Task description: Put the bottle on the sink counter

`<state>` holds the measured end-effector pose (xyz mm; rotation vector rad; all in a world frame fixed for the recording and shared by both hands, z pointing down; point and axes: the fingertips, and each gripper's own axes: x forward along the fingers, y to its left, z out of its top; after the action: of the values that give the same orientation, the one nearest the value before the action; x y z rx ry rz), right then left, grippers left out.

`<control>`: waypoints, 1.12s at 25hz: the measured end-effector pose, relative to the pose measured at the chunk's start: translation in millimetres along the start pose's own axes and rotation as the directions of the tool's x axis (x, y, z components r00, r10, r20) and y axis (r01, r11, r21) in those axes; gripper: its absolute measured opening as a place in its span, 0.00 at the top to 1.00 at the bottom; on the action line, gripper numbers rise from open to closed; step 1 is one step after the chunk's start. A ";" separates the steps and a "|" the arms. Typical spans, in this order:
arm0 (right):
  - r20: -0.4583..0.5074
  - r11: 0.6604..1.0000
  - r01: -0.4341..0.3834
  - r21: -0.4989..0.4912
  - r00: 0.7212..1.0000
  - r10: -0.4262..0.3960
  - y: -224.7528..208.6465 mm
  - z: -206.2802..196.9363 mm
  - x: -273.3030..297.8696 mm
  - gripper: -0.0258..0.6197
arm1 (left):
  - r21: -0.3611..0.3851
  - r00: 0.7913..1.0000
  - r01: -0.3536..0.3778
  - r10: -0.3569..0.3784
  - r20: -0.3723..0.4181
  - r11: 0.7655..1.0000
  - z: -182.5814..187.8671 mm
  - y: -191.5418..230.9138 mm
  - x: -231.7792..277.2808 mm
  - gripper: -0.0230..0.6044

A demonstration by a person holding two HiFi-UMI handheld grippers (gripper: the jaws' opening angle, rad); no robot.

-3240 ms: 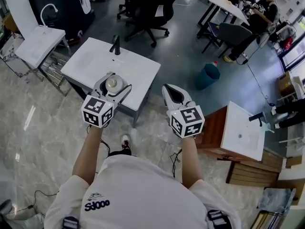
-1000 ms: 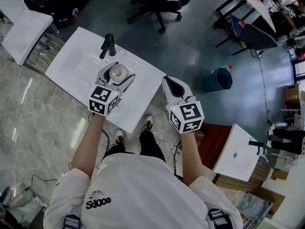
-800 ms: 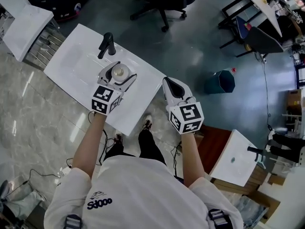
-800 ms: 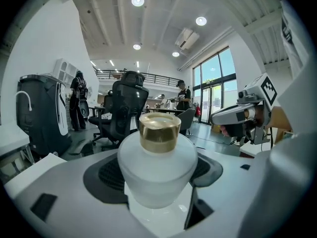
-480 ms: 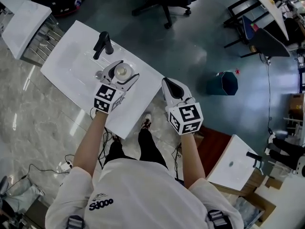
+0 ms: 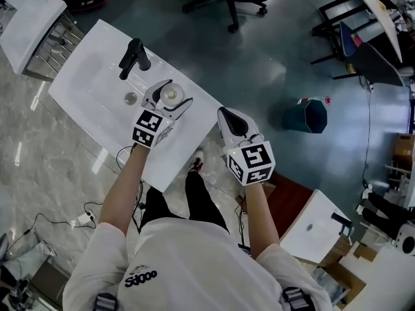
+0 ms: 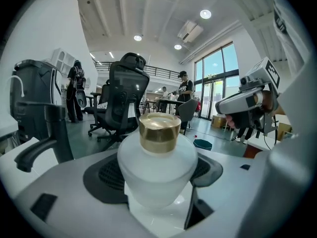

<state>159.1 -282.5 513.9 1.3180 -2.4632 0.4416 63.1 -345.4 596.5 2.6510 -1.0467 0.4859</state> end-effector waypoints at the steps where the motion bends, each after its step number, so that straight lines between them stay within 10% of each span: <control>1: -0.002 1.000 -0.001 0.003 1.000 0.001 -1.7 -1.3 1.8 0.95 | -0.006 1.000 0.006 -0.006 -0.002 1.000 -4.4 0.5 4.8 0.42; 28: -0.071 0.997 0.016 0.070 0.997 -0.011 -21.8 -30.3 18.1 0.95 | 0.011 0.991 -0.019 0.021 -0.134 1.000 -65.6 15.5 58.9 0.42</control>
<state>171.7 -295.0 551.3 1.3226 -2.4001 0.5663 78.7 -369.7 681.2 2.5775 -1.0334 0.6650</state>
